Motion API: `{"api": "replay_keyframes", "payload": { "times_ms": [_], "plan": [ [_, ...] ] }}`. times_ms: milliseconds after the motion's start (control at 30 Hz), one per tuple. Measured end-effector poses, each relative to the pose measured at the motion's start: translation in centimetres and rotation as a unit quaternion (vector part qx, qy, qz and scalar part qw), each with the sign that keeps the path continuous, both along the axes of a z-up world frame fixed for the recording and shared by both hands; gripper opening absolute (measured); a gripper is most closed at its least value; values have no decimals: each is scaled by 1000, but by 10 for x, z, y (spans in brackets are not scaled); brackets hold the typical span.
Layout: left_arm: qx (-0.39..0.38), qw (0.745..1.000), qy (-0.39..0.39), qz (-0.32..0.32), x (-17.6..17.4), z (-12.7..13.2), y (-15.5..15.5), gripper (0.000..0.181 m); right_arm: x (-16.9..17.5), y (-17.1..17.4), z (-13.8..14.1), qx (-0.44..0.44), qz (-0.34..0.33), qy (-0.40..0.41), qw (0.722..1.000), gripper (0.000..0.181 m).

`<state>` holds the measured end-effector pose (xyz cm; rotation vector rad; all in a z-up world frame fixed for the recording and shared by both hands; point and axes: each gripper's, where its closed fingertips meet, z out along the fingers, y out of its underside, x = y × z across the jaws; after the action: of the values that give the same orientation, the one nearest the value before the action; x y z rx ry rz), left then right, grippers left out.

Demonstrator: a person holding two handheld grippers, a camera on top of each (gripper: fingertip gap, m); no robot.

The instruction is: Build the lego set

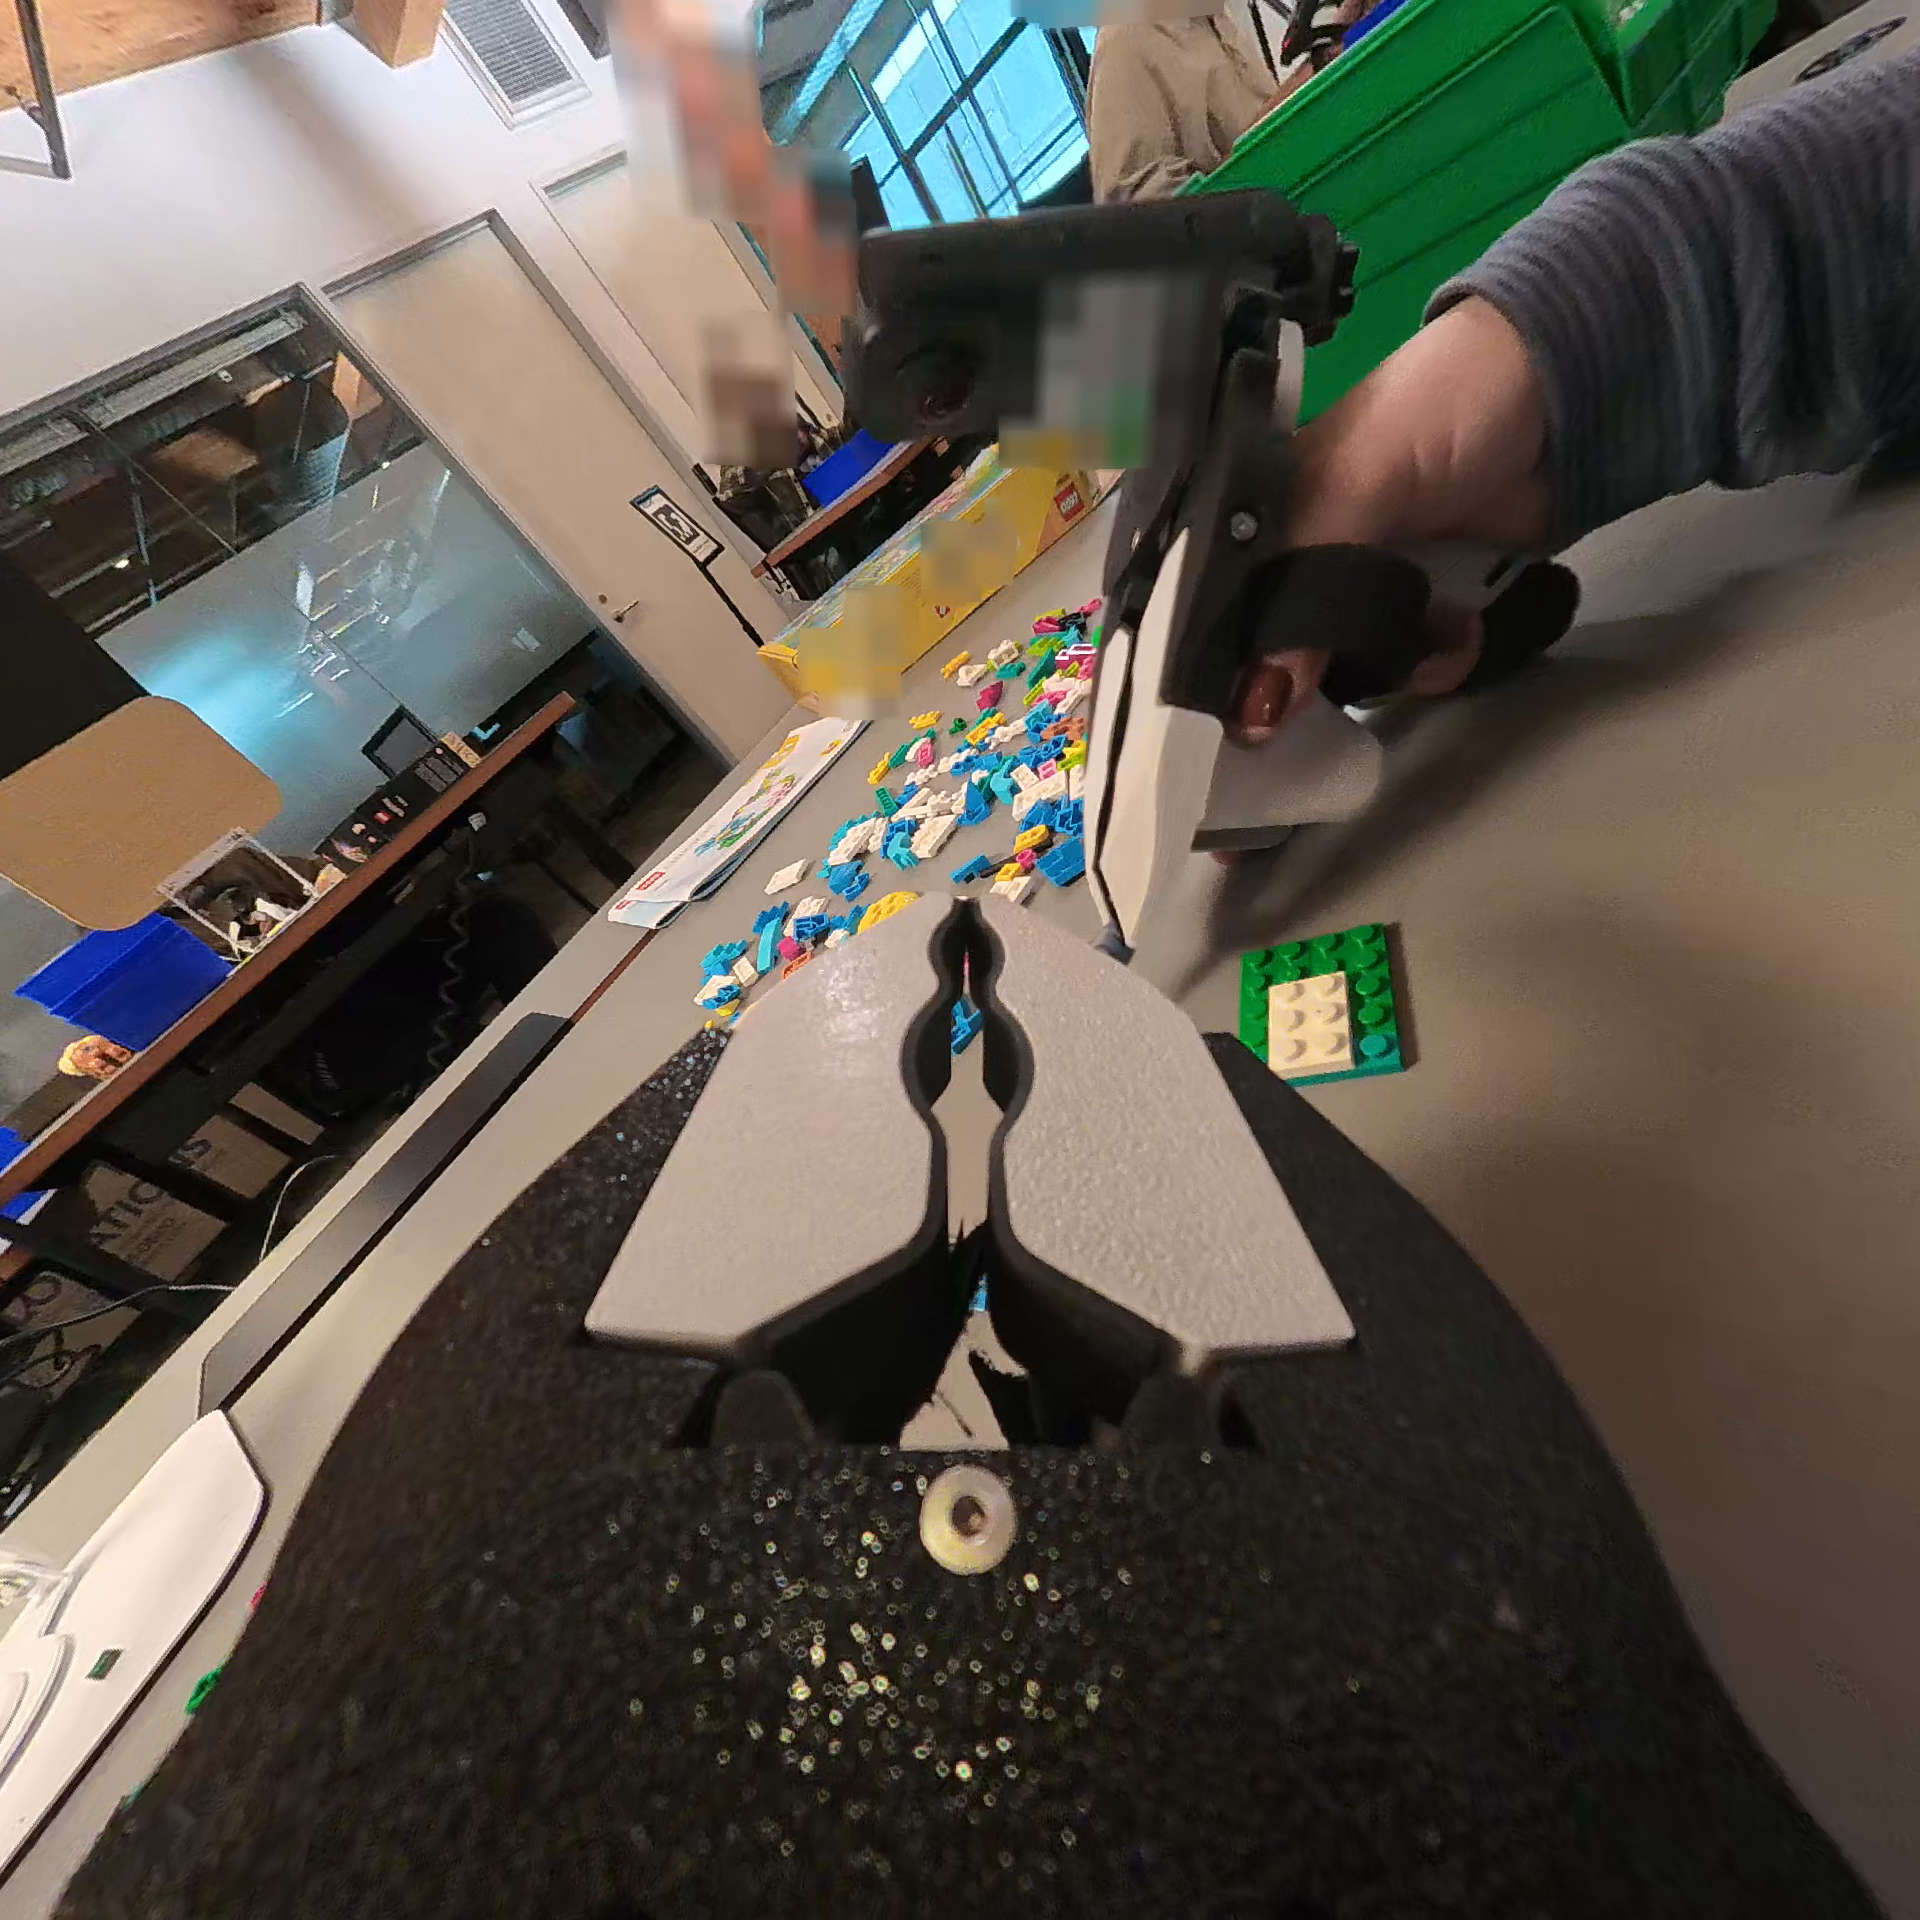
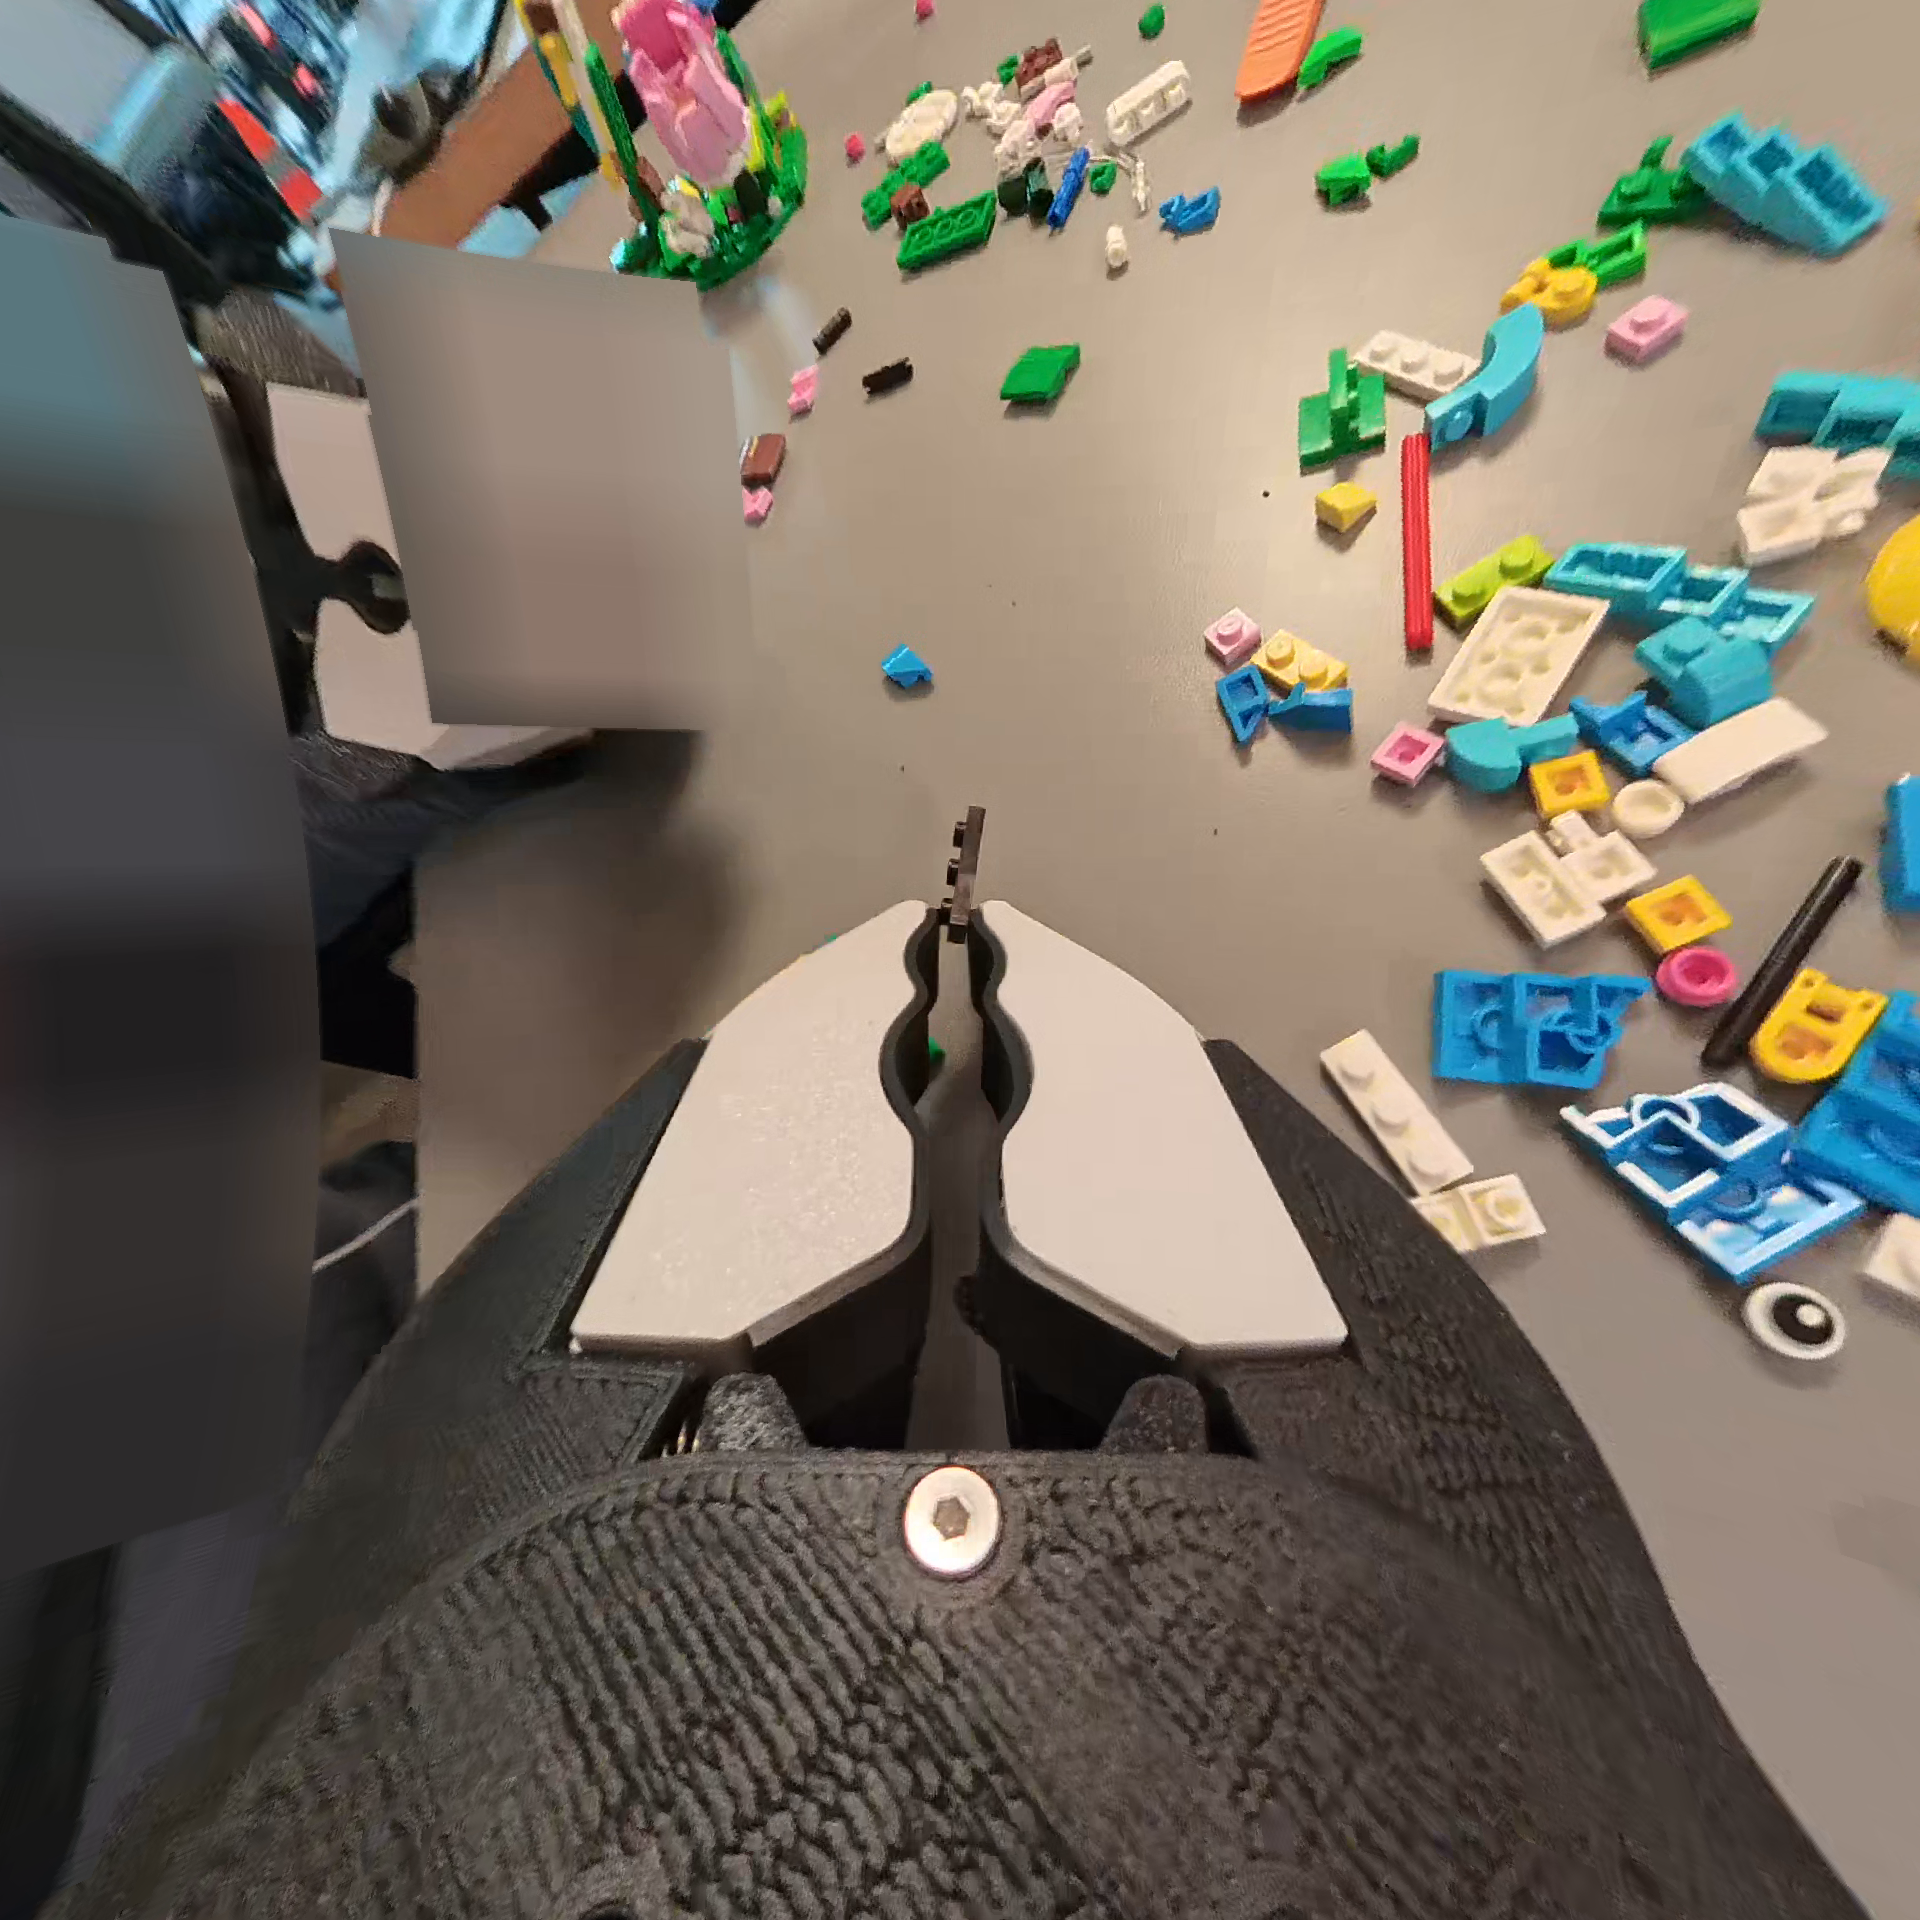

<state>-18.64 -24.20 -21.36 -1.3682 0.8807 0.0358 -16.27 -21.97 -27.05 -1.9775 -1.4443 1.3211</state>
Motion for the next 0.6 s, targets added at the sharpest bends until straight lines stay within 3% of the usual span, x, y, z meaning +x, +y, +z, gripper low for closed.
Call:
{"api": "replay_keyframes", "payload": {
  "times_ms": [33, 300, 600],
  "plan": [
    [1, 1000, -2, 0, 0, 0, 0, 0, 0, 0, 1, -21, -4, 2, 1000, 4],
    [0, 1000, -3, 0, -1, 1, 0, 0, -1, 2, 4, -69, -20, 13, 997, 12],
    [0, 1000, -1, 0, -1, 1, 0, 0, -2, 18, 0, 51, -43, -1, 998, 15]
  ]
}}
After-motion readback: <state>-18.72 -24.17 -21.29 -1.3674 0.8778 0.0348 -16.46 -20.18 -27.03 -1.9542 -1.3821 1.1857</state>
